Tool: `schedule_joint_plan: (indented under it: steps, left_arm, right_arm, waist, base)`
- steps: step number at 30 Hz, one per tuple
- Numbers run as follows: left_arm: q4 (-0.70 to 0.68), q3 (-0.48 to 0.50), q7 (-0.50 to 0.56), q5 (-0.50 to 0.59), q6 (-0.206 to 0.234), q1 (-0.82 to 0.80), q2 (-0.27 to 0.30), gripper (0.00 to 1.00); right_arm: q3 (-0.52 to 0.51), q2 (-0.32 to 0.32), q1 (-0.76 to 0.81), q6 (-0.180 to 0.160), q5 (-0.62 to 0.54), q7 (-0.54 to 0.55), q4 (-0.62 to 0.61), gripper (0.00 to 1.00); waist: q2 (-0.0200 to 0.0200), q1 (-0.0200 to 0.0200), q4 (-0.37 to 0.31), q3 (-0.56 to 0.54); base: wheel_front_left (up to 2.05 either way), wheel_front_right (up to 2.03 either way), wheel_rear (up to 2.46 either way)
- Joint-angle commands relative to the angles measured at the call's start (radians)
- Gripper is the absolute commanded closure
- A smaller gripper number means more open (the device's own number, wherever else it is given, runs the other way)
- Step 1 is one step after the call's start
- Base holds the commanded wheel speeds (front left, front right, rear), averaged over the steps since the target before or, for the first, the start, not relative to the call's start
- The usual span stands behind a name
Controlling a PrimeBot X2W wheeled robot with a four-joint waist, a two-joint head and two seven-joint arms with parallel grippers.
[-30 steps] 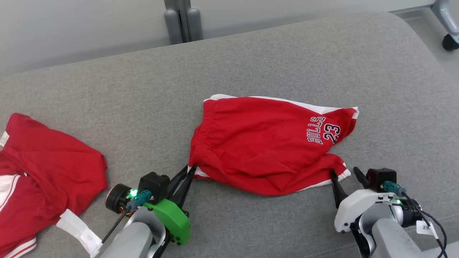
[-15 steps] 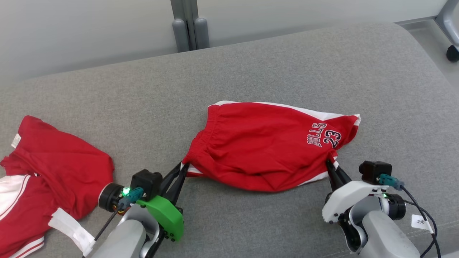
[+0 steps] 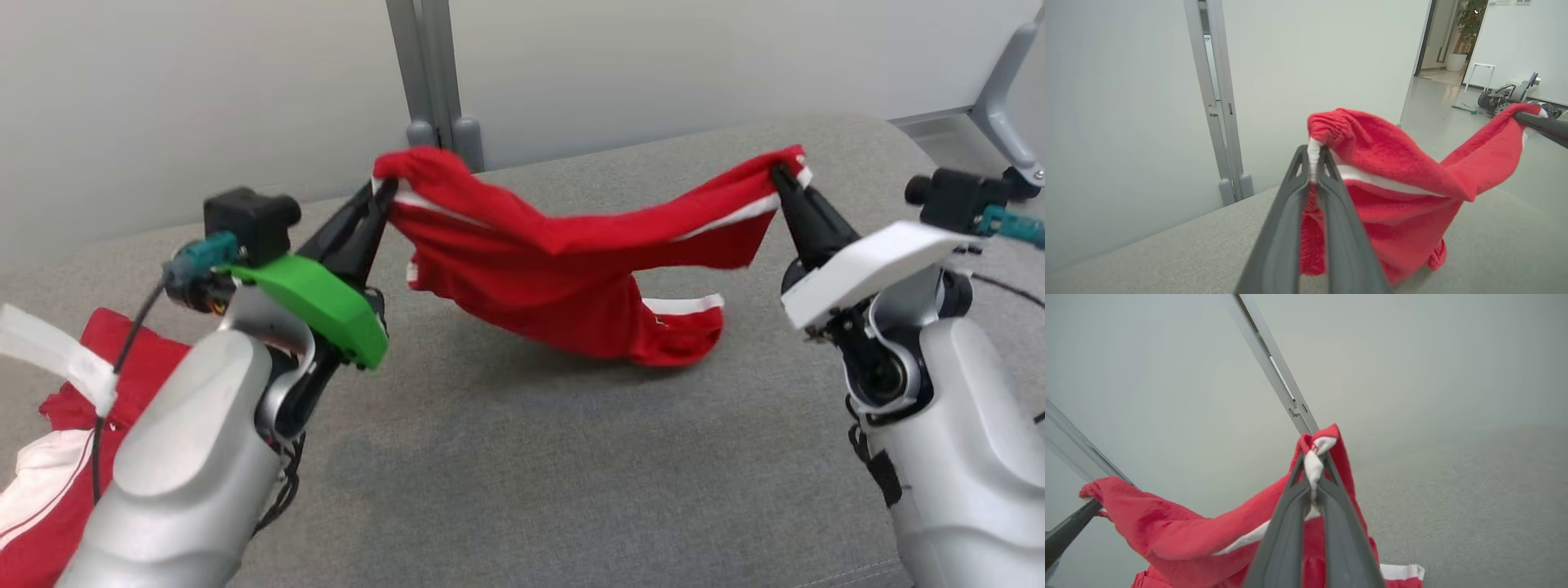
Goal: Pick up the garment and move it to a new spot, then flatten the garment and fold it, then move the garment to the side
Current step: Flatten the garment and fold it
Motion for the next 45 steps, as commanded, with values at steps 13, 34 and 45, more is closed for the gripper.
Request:
schedule_joint_plan:
  steps: [13,34,45]
  left_arm:
    - [-0.096,0.123,0.063,-0.106,0.109,-0.139,-0.039,1.00]
    - [0.006,0.142,0.225,-0.142,0.158,-0.353,-0.026,1.00]
    - [0.399,0.147,0.065,-0.030,0.117,-0.868,-0.070,1.00]
  right_arm:
    - [-0.172,0.074,-0.201,0.000,-0.154,0.108,-0.116,1.00]
    - [-0.186,0.074,-0.473,-0.001,-0.174,-0.001,0.124,1.00]
    - [-0.176,0.075,-1.011,-0.001,-0.181,-0.330,0.597,1.00]
  waist:
    - [0.0000,0.0000,0.026,-0.067]
    - [0.0000,0.0000,0.012,0.309]
    - [0.0000,0.0000,-0.013,0.550]
  base:
    - [0.00,0.00,0.00]
    - [0.00,0.00,0.00]
    - [0.00,0.00,0.00]
